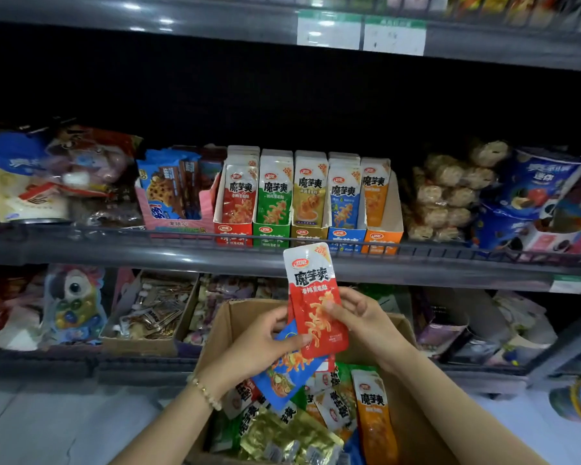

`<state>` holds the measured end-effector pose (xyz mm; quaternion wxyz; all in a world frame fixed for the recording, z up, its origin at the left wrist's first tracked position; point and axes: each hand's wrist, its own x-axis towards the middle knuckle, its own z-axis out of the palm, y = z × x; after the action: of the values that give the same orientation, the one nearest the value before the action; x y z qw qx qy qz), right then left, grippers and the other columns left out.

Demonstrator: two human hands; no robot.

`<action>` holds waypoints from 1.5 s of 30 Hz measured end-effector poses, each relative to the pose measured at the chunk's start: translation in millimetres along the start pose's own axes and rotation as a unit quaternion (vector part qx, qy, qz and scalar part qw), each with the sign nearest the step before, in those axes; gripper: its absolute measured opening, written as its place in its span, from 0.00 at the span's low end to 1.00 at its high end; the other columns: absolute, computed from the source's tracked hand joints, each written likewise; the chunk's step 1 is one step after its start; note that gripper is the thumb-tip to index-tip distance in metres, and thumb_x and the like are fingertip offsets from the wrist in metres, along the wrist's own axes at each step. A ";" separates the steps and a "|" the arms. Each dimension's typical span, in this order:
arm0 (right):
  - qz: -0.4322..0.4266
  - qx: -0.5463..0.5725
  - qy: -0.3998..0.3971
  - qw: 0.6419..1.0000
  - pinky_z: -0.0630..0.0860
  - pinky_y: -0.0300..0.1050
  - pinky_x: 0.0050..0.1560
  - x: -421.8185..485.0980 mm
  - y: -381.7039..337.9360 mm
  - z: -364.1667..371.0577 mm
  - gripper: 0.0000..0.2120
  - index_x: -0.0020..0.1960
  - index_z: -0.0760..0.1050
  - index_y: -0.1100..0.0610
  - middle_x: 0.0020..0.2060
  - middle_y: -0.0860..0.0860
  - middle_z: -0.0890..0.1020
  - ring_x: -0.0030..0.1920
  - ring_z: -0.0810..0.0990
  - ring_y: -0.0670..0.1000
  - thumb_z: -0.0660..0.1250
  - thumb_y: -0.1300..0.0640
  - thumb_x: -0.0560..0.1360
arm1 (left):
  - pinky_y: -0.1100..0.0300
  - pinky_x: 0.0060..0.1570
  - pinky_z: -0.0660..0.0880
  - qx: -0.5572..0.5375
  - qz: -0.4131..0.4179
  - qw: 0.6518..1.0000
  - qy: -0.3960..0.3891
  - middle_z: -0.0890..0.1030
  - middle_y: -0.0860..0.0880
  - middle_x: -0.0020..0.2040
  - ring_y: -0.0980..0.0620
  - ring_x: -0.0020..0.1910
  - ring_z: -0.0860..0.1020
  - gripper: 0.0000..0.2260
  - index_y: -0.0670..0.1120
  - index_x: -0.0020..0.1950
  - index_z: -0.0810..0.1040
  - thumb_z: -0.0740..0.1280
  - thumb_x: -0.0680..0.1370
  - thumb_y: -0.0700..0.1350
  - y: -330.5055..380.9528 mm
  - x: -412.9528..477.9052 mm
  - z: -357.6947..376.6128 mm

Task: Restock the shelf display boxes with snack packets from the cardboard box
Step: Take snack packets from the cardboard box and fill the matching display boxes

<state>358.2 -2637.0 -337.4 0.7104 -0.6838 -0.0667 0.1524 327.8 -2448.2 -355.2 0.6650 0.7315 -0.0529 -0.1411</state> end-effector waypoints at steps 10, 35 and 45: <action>0.067 0.095 -0.047 0.992 0.81 0.46 0.51 -3.7 -6.3 6.0 0.15 0.57 0.76 0.59 0.52 0.57 0.84 0.52 0.83 0.54 0.66 0.56 0.72 | 0.60 0.46 0.80 -0.044 0.032 0.998 0.018 0.84 0.52 0.51 0.52 0.49 0.83 0.18 0.47 0.57 0.77 0.71 0.69 0.49 13.7 -10.9 -2.2; 0.056 0.151 0.105 0.981 0.77 0.51 0.54 8.5 -10.2 -12.6 0.14 0.61 0.73 0.61 0.49 0.56 0.84 0.48 0.84 0.53 0.62 0.57 0.78 | 0.61 0.46 0.79 0.059 -0.043 0.996 -0.057 0.84 0.48 0.50 0.54 0.46 0.83 0.11 0.44 0.60 0.77 0.64 0.79 0.41 34.6 -17.8 -50.3; -0.025 -0.051 0.109 0.992 0.81 0.43 0.43 5.1 -21.8 9.8 0.07 0.54 0.72 0.55 0.44 0.51 0.85 0.42 0.85 0.49 0.65 0.56 0.77 | 0.53 0.48 0.80 -0.052 -0.071 0.991 0.097 0.82 0.45 0.50 0.50 0.44 0.83 0.11 0.42 0.58 0.70 0.66 0.77 0.37 35.3 -0.2 -28.1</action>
<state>362.8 -2626.4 -315.8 0.6812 -0.7299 -0.0139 0.0556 339.3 -2425.1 -318.1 0.6921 0.7083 0.0711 -0.1193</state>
